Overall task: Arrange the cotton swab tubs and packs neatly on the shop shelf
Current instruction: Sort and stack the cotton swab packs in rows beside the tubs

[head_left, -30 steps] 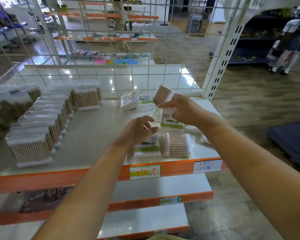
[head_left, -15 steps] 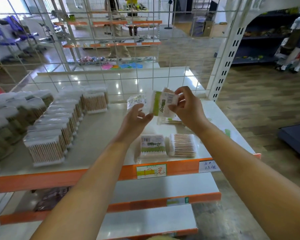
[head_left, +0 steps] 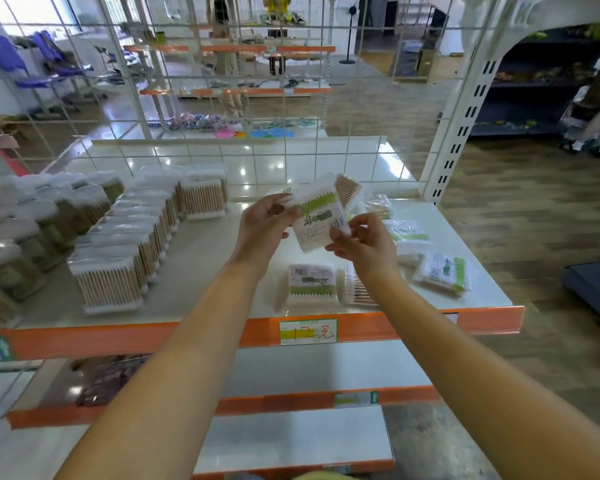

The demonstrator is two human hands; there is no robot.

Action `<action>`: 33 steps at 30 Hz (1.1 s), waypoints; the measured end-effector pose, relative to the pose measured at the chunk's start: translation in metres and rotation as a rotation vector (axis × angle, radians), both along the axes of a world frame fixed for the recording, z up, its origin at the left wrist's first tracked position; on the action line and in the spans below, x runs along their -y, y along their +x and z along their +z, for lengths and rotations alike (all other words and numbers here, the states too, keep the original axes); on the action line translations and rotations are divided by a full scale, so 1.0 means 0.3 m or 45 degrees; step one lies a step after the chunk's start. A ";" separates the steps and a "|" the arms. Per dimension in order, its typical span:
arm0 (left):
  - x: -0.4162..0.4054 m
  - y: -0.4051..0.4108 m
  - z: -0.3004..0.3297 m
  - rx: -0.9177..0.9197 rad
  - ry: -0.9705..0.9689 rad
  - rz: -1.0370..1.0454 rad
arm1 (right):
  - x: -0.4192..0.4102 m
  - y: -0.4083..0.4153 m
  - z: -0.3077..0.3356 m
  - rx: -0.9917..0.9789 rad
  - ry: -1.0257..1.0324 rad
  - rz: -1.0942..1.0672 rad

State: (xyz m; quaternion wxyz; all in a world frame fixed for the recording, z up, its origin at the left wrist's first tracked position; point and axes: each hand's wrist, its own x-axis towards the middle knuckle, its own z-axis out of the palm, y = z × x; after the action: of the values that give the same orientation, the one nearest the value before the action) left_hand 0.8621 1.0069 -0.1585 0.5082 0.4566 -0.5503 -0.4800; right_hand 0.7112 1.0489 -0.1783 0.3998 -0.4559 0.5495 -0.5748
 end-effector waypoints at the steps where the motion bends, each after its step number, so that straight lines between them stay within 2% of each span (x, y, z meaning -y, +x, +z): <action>1: 0.001 0.002 0.004 -0.008 -0.006 -0.003 | -0.004 0.003 -0.003 -0.005 0.006 0.006; 5: -0.005 0.013 0.013 -0.045 0.005 0.026 | 0.000 0.011 -0.002 -0.356 -0.080 -0.124; 8: -0.009 0.019 0.013 -0.035 -0.009 0.072 | -0.010 0.023 0.008 -0.614 -0.361 -0.232; 11: -0.010 0.013 0.015 0.002 -0.036 0.136 | -0.015 0.046 0.003 -0.880 -0.642 -0.160; 14: -0.010 0.006 0.017 0.091 -0.094 0.207 | -0.019 0.082 0.004 -0.995 -0.624 -0.067; 16: -0.009 0.002 0.015 0.228 -0.164 0.241 | -0.019 0.109 0.005 -1.059 -0.605 -0.043; 19: -0.014 -0.008 0.018 0.439 -0.288 0.280 | -0.016 0.137 0.015 -1.087 -0.621 -0.007; 22: -0.029 -0.011 0.028 0.534 -0.397 0.318 | -0.011 0.140 0.029 -1.027 -0.571 0.031; 27: -0.051 -0.004 0.031 0.540 -0.599 0.327 | -0.004 0.157 0.054 -0.721 -0.524 0.019; 33: -0.047 0.016 0.069 0.586 -0.789 0.261 | 0.037 0.178 0.086 -0.642 -0.352 -0.079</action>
State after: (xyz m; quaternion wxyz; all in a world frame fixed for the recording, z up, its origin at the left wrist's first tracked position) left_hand 0.8670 1.0211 -0.1376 0.5306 0.4298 -0.7201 -0.1230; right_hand 0.7646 1.0378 -0.1525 0.1669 -0.6177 0.5615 -0.5247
